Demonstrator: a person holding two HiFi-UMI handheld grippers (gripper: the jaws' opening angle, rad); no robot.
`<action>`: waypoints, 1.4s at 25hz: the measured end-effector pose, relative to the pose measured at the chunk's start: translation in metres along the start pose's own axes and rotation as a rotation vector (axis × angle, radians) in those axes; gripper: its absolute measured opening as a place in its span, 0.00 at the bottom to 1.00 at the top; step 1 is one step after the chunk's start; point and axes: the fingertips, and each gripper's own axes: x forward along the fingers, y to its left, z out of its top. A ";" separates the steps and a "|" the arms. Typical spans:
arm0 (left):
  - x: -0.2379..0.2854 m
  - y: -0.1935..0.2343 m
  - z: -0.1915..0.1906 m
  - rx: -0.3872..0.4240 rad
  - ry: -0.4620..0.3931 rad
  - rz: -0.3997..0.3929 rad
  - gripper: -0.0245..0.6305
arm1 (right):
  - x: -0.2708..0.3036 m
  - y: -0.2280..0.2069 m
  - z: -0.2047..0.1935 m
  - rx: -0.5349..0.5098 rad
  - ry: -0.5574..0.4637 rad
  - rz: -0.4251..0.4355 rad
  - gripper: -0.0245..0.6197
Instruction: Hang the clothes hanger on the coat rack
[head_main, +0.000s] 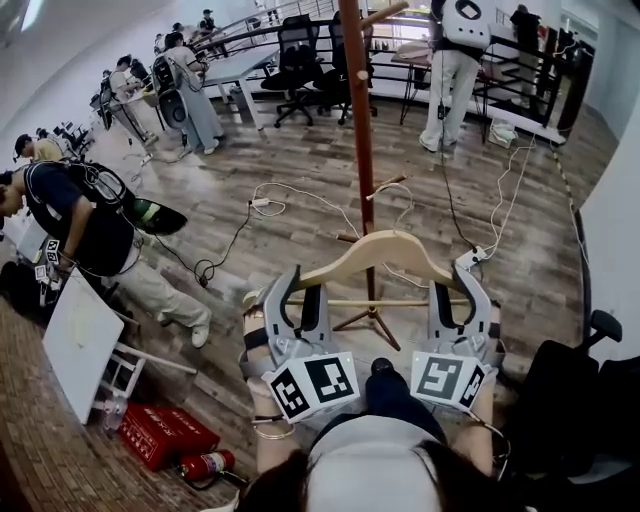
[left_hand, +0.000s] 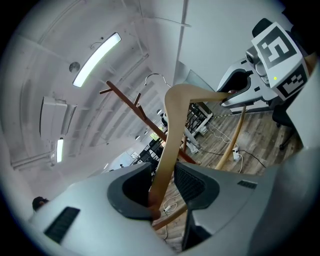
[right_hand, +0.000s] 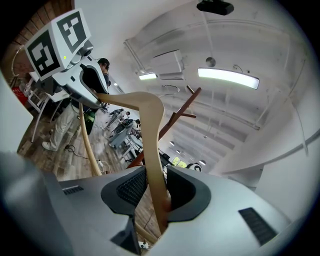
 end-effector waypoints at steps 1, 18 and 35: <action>0.004 0.002 0.002 0.000 0.000 0.004 0.25 | 0.005 -0.002 0.000 0.000 -0.004 -0.001 0.24; 0.075 0.025 0.013 -0.002 0.005 0.043 0.25 | 0.084 -0.024 0.008 0.001 -0.050 0.010 0.24; 0.122 0.050 0.021 0.009 0.012 0.068 0.25 | 0.141 -0.036 0.019 0.005 -0.082 0.033 0.25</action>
